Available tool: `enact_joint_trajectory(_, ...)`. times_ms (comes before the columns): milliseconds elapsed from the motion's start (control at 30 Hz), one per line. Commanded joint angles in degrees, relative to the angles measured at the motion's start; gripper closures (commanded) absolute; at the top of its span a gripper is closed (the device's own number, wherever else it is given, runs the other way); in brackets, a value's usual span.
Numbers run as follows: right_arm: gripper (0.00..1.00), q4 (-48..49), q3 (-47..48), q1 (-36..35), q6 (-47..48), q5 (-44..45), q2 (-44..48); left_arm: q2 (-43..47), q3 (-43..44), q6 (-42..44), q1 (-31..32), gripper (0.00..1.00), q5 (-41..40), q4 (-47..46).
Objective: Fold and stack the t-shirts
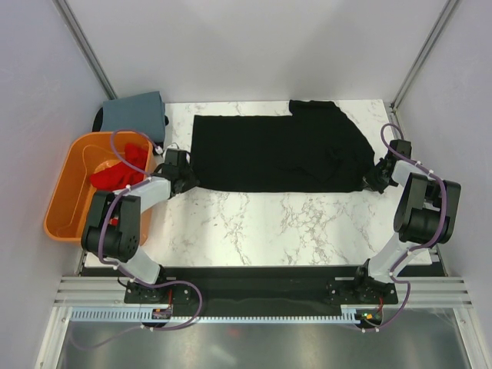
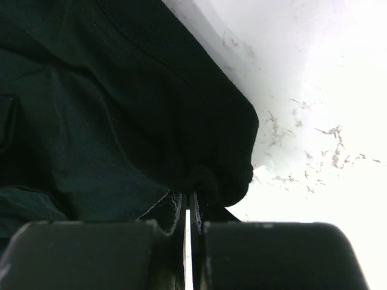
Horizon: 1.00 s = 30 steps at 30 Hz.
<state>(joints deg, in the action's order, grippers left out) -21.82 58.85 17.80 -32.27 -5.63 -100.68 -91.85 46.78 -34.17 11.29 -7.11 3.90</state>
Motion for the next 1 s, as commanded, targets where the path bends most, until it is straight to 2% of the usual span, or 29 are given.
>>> enact_joint_trajectory(0,1.00,0.82,-0.58,0.04,0.37,-0.44,-1.88,-1.31,1.29,0.42,-1.18,0.70,0.52,-3.72)
enact_joint_trajectory(33,1.00,0.82,-0.58,-0.05,0.37,-0.44,-1.97,-1.40,1.29,0.68,-1.18,0.74,0.26,-3.64)
enact_joint_trajectory(133,1.00,0.82,-0.67,-0.05,0.54,-0.52,-1.71,-1.66,1.20,0.86,-1.18,0.98,-0.53,-6.62)
enact_joint_trajectory(267,1.00,0.73,-0.75,-0.05,0.46,-0.35,-1.27,-0.53,1.29,0.51,-1.18,0.98,-0.53,-6.63)
enact_joint_trajectory(533,1.00,-0.76,-0.58,-0.05,0.19,-0.44,1.89,10.80,-0.46,-1.77,-1.18,0.98,0.34,-1.79)
enact_joint_trajectory(633,1.00,-1.29,-0.67,-0.05,0.54,-0.44,2.07,12.31,-3.53,-1.69,-1.18,0.57,2.10,-3.45)
enact_joint_trajectory(667,1.00,-1.38,-0.84,-0.05,0.54,-0.44,2.07,12.23,-4.41,-1.60,-1.18,0.40,2.28,-3.64)
enact_joint_trajectory(733,1.00,-1.29,-0.93,-0.14,0.63,-0.44,2.07,11.26,-4.86,-1.95,-1.18,0.34,3.50,-3.73)
enact_joint_trajectory(967,1.00,-1.20,-0.75,-0.14,0.81,-0.44,1.11,10.39,-8.38,-5.29,1.45,0.34,5.27,-7.24)
